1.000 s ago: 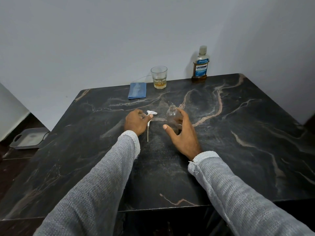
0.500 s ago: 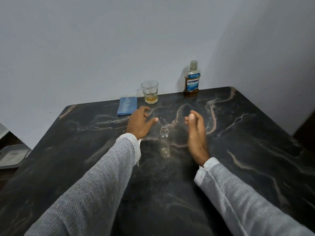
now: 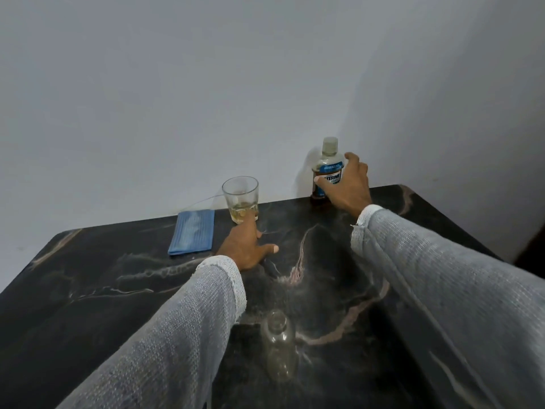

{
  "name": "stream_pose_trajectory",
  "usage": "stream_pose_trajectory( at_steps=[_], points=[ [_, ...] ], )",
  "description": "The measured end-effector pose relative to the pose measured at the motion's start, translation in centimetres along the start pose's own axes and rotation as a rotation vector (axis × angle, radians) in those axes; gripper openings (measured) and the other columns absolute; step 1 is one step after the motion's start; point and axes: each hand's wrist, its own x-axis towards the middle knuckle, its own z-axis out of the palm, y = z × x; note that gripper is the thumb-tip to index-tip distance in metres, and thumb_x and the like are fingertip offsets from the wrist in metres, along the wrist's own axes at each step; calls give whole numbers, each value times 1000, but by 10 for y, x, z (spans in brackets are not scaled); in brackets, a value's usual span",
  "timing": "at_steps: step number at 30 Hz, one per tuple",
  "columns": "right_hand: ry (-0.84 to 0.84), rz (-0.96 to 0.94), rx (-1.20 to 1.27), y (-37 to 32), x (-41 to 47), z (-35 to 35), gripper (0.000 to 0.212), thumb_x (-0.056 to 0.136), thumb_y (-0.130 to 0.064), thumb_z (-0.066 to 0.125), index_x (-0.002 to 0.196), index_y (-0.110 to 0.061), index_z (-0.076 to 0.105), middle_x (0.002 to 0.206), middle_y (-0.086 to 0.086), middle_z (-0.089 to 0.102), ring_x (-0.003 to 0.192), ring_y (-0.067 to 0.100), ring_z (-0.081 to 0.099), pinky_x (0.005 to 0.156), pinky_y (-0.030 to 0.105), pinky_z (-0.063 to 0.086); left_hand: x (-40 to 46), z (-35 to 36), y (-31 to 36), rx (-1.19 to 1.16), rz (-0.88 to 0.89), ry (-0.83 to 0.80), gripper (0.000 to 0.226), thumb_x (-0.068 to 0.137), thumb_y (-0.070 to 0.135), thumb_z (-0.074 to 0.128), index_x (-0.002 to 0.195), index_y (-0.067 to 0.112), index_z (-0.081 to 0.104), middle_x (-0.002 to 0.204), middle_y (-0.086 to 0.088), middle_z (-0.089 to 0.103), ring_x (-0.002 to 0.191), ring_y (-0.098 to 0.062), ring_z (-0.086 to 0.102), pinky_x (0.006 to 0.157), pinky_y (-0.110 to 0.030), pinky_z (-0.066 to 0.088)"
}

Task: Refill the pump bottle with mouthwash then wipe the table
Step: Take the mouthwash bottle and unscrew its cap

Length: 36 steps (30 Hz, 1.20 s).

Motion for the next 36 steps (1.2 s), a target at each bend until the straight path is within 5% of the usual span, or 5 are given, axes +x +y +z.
stream_pose_trajectory(
  at_steps=[6, 18, 26, 36],
  points=[
    [-12, -26, -74, 3, 36, 14, 89, 80, -39, 74, 146, -15, 19, 145, 14, 28, 130, 34, 39, 106, 44, 38, 12, 7, -11, 53, 32, -74, 98, 75, 21, 82, 149, 22, 17, 110, -1, 55, 112, -26, 58, 102, -38, 45],
    [28, -69, -103, 7, 39, 19, 75, 79, -28, 77, 136, -12, 31, 132, 13, 39, 118, 31, 50, 100, 40, 45, 15, 9, -19, 48, 54, -70, 98, 74, 9, 81, 150, 21, 21, 106, 2, 55, 98, -15, 55, 88, -23, 42],
    [-2, -114, -60, 1, -20, -21, 74, 79, -26, 79, 135, -17, 32, 132, 9, 42, 119, 28, 51, 100, 41, 46, -16, 5, -17, 45, 86, -58, 83, 86, 7, 69, 152, 20, 20, 133, -9, 57, 122, -23, 55, 106, -32, 41],
    [-54, -142, -16, -1, -137, -91, 81, 72, -29, 84, 134, -17, 34, 130, 9, 46, 116, 24, 53, 97, 36, 48, -120, -13, -6, -72, 49, 80, 70, 86, 4, 68, 145, 16, 33, 130, -8, 56, 122, -21, 53, 97, -28, 43]
  ],
)
